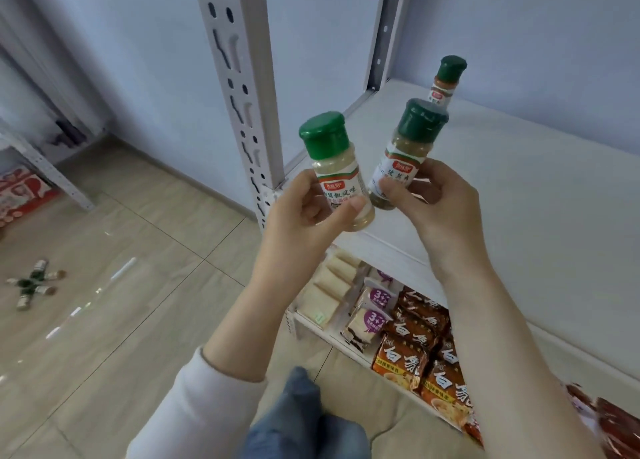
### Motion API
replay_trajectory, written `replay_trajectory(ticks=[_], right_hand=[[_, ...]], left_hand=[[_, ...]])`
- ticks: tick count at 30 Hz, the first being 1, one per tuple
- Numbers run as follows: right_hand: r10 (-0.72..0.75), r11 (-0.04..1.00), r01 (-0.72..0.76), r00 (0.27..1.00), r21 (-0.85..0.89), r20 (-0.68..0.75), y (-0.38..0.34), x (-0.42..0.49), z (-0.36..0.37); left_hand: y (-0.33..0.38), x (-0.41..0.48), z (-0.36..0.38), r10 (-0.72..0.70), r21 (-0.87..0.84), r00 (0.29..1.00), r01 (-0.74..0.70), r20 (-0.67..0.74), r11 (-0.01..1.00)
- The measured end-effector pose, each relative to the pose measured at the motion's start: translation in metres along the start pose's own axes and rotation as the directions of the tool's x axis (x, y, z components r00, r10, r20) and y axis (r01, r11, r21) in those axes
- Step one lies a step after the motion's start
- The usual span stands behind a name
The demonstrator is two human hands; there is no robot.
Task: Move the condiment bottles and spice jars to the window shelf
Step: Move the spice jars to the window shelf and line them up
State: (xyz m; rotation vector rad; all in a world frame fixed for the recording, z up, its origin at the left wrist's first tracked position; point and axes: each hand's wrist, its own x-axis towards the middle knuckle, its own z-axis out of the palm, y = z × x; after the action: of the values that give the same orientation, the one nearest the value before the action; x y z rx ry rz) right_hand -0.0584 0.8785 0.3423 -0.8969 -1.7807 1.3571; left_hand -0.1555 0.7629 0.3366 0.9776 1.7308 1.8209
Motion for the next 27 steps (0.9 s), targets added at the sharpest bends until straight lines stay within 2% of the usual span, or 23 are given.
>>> replay_trajectory(ticks=[7,14,18,21,27], right_hand=[[-0.032,0.999,0.022,0.977,0.048,0.209,-0.020,-0.042,0.059],[-0.053,0.993,0.005,0.911,0.116,0.409,-0.041,-0.063,0.174],[-0.053,0.989,-0.031,0.844,0.147,0.534,-0.050,-0.080,0.285],[-0.060,0.990,-0.036,0.762,0.135,0.645,-0.060,-0.102,0.374],[0.008,0.979,-0.160,0.639,0.124,0.769,-0.059,-0.134,0.504]], left_hand=[[0.011,-0.038,-0.079,0.026,-0.044,0.985,-0.034,-0.173,0.998],[0.003,-0.063,-0.194,-0.021,-0.081,0.910,-0.014,-0.414,0.997],[-0.013,-0.083,-0.287,-0.036,-0.060,0.830,0.003,-0.556,0.998],[-0.028,-0.104,-0.359,-0.058,-0.042,0.772,0.041,-0.633,0.998],[-0.057,-0.133,-0.474,-0.148,-0.080,0.634,0.135,-0.759,0.988]])
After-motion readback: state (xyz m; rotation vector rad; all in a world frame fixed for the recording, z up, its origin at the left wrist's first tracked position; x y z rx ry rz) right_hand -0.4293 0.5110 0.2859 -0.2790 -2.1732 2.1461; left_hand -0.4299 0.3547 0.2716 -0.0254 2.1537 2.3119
